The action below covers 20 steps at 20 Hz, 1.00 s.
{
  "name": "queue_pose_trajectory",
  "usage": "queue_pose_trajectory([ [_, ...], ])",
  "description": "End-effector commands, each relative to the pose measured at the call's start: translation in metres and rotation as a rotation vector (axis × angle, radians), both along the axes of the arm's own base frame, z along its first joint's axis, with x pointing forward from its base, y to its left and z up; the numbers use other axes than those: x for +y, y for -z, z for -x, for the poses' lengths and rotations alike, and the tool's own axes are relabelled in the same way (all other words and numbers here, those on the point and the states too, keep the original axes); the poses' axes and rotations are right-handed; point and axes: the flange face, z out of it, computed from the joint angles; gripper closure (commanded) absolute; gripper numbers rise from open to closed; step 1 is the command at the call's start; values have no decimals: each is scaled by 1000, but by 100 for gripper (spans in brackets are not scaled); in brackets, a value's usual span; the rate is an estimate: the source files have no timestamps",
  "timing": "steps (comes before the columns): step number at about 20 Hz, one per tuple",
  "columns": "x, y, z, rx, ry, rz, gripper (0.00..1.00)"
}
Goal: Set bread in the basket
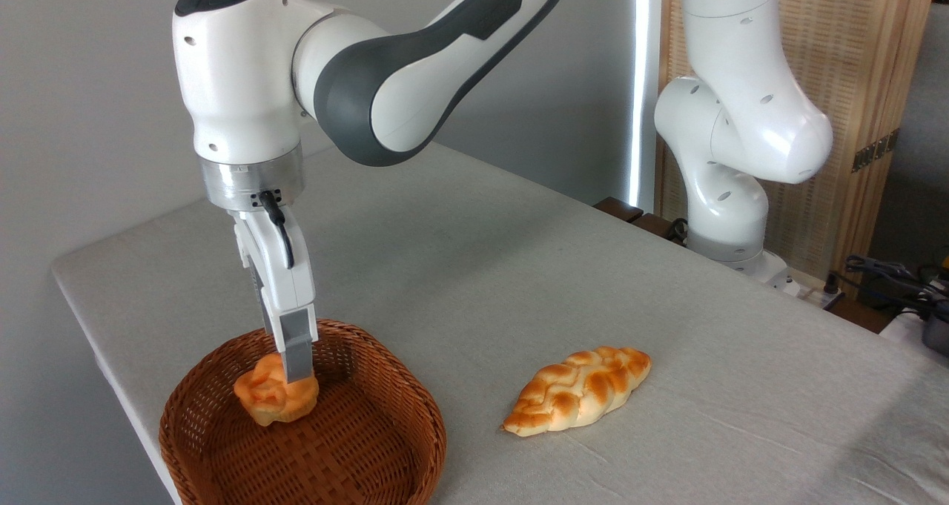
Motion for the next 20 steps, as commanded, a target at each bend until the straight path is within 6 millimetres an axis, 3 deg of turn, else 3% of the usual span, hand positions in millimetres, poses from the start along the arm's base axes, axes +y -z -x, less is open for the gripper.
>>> queue_pose_trajectory([
  [1,5,-14,4,15,-1,-9,0],
  [5,41,-73,29,76,-102,4,0],
  [8,53,-112,51,68,-263,4,0],
  [11,73,-125,72,110,-244,-71,0],
  [18,72,-123,77,127,-225,-79,0],
  [20,80,-124,77,125,-231,-81,0],
])
